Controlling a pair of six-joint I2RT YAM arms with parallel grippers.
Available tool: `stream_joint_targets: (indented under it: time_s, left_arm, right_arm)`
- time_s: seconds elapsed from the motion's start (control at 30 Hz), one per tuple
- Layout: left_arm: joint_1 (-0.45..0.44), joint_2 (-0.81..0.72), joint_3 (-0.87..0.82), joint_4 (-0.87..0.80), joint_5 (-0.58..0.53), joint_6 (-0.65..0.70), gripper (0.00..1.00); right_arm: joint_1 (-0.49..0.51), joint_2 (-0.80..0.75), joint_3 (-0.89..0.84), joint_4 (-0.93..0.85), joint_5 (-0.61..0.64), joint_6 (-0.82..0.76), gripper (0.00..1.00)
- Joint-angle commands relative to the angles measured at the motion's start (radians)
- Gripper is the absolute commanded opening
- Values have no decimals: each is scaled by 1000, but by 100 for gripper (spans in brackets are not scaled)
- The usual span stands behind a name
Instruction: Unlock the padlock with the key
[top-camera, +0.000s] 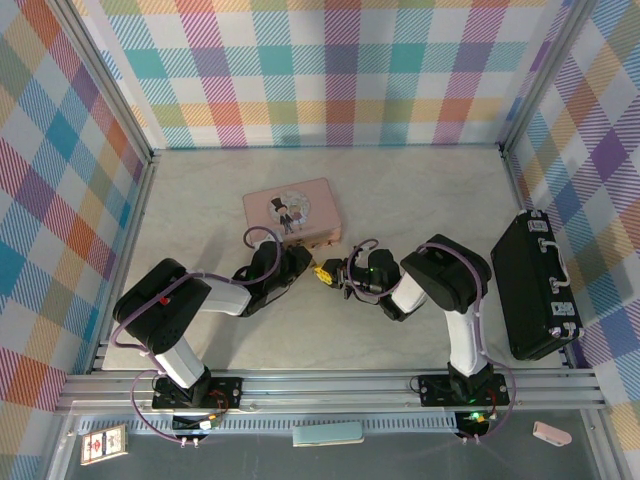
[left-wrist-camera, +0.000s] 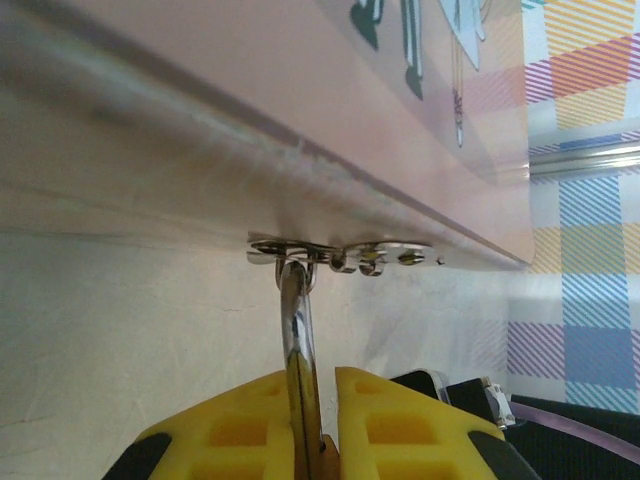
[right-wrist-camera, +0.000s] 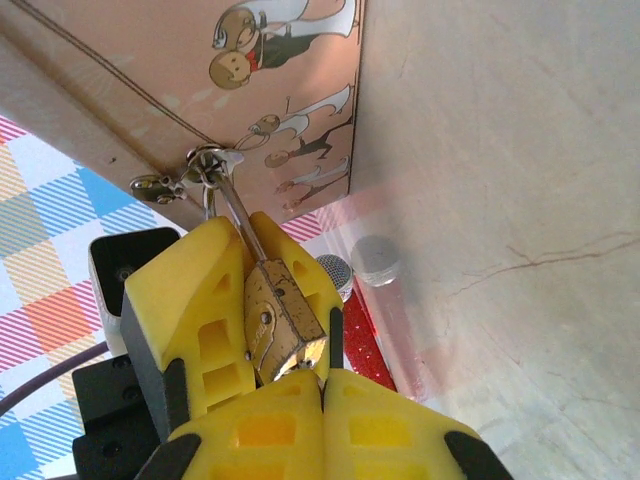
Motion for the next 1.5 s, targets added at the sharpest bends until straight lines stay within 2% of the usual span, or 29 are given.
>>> stream_joint_targets:
  time_s: [0.0, 0.33, 0.57, 0.83, 1.03, 1.1, 1.3, 1.37, 1.47]
  left_arm:
    - [-84, -22, 57, 108, 142, -39, 4]
    - [-107, -17, 61, 90, 110, -36, 3]
    - [-106, -80, 76, -65, 45, 6, 2]
    - [-109, -62, 92, -45, 67, -10, 2]
    - [-122, -51, 99, -45, 63, -19, 2]
    - [-122, -57, 99, -70, 51, -20, 2]
    - [-97, -98, 134, -261, -4, 6, 2]
    - [-82, -101, 141, -289, -8, 8, 2]
    - [-63, -100, 161, -340, -9, 10, 1]
  right_arm:
    - [-29, 27, 50, 32, 100, 21, 0]
    - [-33, -2, 39, -1, 99, 0, 0]
    - [-34, -134, 7, -233, 104, -112, 1]
    - [-33, -50, 38, -83, 89, -38, 1]
    - [-33, -57, 59, -87, 78, -37, 3]
    - [-34, -64, 55, -112, 79, -44, 7]
    - [-42, -122, -8, -227, 76, -99, 40]
    - [-48, -151, -32, -271, 67, -132, 45]
    - [-56, -201, -69, -330, 50, -199, 47]
